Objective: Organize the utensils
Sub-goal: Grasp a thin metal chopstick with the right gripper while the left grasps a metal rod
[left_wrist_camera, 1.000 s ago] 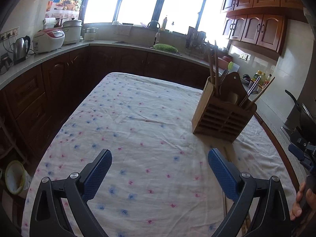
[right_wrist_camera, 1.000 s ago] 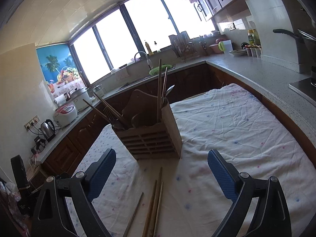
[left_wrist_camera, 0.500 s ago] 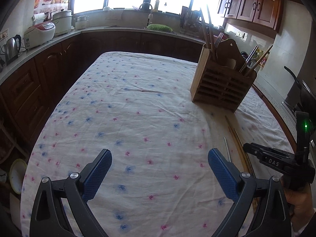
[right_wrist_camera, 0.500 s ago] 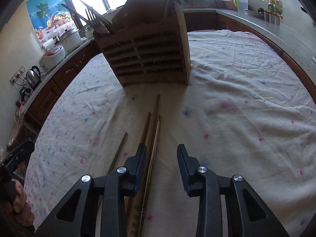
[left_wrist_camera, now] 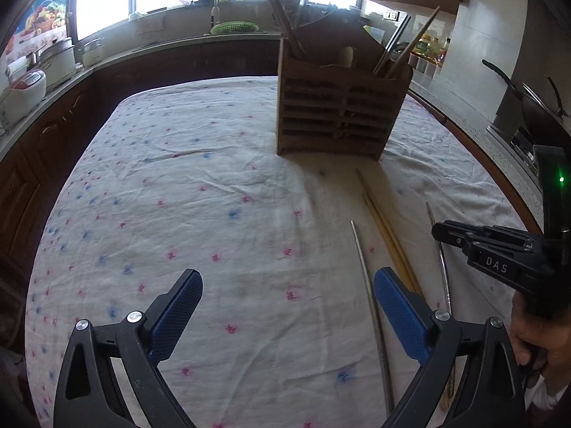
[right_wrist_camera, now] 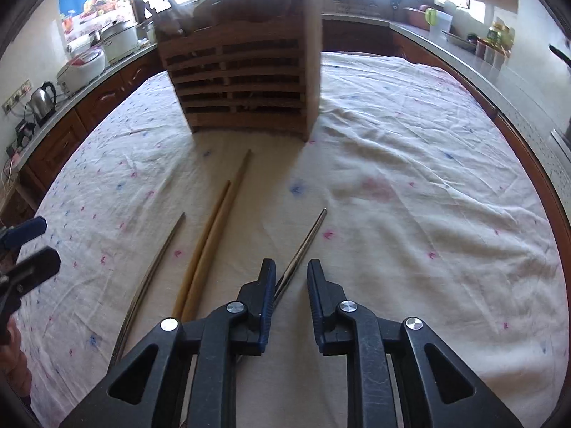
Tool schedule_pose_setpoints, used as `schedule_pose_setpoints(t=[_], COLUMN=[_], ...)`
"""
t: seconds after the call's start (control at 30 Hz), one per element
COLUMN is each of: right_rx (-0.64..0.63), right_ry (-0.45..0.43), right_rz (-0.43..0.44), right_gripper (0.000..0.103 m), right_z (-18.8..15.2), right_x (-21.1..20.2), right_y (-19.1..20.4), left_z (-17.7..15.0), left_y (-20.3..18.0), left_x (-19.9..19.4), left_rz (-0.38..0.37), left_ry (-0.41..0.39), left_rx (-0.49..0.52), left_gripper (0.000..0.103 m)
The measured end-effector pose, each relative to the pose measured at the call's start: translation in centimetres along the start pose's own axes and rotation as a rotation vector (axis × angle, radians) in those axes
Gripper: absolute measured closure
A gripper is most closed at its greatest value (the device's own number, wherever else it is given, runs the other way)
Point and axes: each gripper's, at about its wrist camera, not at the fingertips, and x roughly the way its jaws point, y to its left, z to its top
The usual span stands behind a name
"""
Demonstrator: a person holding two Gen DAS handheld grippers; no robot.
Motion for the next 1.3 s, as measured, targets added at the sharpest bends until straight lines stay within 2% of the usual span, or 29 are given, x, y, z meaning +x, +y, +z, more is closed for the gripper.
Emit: schedule_pose_setpoints(t=[0.1, 0.23, 0.27, 0.33, 0.4, 0.57, 0.63, 0.7, 0.77, 0.87, 0.93, 1.1, 1.3], right_rx=[0.102, 0.143, 0.143, 0.145, 0.137, 0.089, 0.067, 0.049, 0.037, 0.003, -0.021, 0.008, 0.091], right_ry=[-0.035, -0.041, -0.039, -0.021, -0.001, -0.013, -0.015, -0.009, -0.006, -0.011, -0.018, -0.030, -0.061], right_rz=[0.078, 0.083, 0.079, 0.073, 0.075, 0.071, 0.065, 0.063, 0.064, 0.031, 0.002, 0.009, 0.098], right_gripper=[0.085, 0.085, 0.085, 0.085, 0.085, 0.086, 0.086, 0.086, 0.087, 0.089, 0.090, 0.097, 0.099], right_z=[0.1, 0.7, 0.8, 1.1, 1.2, 2.1, 2.5, 2.6, 2.6, 2.4, 2.3, 2.3, 2.2], right_x=[-0.9, -0.8, -0.6, 0.2, 1.0, 2.0, 2.3, 2.4, 2.5, 2.5, 2.5, 2.4, 0.5], right_y=[-2.2, -3.1, -3.1, -3.2, -3.1, -1.9, -1.5, -1.2, -1.2, -0.7, -0.2, -0.6, -1.4], left_z=[0.8, 1.1, 0.9, 0.8, 0.8, 1.7, 2.2, 2.5, 2.6, 2.5, 2.4, 2.4, 2.6], left_y=[-2.0, -3.5, -3.6, -3.8, -2.9, -0.3, -0.3, -0.9, -1.8, -2.8, -2.9, -1.8, -0.4], left_x=[2.0, 5.9, 6.1, 6.1, 5.9, 6.0, 6.5, 7.2, 7.7, 8.2, 8.1, 7.8, 4.9], left_rz=[-0.013, 0.010, 0.019, 0.019, 0.007, -0.045, -0.051, -0.024, 0.016, 0.039, 0.028, -0.024, -0.101], left_ry=[0.026, 0.123, 0.110, 0.106, 0.122, 0.159, 0.171, 0.165, 0.150, 0.124, 0.111, 0.111, 0.058], left_rx=[0.038, 0.106, 0.126, 0.164, 0.155, 0.011, 0.001, 0.020, 0.053, 0.088, 0.093, 0.055, 0.009], left_gripper=[0.016, 0.049, 0.050, 0.063, 0.069, 0.067, 0.060, 0.060, 0.063, 0.078, 0.093, 0.099, 0.101])
